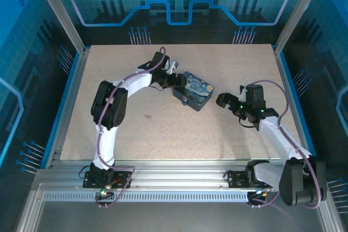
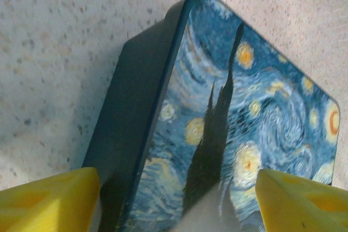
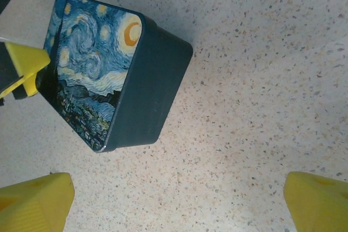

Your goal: Unlock the padlock with the key

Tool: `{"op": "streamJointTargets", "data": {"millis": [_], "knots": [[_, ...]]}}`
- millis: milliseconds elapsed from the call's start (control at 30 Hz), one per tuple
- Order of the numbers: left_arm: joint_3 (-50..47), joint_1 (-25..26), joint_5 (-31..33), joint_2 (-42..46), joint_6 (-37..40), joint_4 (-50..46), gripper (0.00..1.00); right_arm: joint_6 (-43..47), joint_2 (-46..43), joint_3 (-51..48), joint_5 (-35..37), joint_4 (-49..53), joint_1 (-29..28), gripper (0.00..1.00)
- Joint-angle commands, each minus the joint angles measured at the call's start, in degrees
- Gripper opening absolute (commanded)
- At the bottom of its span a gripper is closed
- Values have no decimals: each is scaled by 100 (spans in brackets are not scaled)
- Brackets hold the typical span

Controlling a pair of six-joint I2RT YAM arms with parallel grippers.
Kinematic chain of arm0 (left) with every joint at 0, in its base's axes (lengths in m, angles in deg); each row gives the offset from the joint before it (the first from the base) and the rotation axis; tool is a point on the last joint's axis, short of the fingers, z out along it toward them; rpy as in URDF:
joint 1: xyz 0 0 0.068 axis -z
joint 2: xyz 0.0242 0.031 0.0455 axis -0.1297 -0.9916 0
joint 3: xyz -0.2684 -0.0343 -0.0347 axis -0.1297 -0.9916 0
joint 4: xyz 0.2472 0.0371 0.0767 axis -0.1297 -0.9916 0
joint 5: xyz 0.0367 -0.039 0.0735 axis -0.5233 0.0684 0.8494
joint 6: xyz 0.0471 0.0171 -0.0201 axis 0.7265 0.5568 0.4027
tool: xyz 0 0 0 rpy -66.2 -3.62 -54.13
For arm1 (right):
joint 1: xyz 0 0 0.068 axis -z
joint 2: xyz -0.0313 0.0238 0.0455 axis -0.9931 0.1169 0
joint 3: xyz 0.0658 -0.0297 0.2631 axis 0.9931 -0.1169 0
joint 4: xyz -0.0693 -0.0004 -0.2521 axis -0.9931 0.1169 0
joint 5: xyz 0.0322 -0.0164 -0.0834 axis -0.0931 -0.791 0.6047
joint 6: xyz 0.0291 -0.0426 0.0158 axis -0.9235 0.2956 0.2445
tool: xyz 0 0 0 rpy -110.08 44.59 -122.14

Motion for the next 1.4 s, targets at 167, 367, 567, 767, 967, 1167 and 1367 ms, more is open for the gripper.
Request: {"op": "streamJointTargets", "data": {"millis": [167,367,567,767,967,1167,1367], "knots": [[-895,251,-228,997,-254,650,74,-28,667,413,-178,-121,-171,100],[-1471,404,-232,1295,-499,1075,73,11,1314,884,-259,-140,-169,98],[-1898,541,-233,1439,-761,1465,71,90,2102,1600,-345,26,-180,91],[-2222,629,-213,1597,-927,1742,70,141,2687,2057,-427,154,-194,86],[-2429,643,307,1771,-1051,1880,69,266,3177,2458,-419,439,-222,83],[-1950,621,814,1539,-865,1494,73,310,3368,2612,-338,509,-264,83],[-1520,626,575,1029,-1020,1409,70,393,3611,2884,-337,641,-379,81]]}}
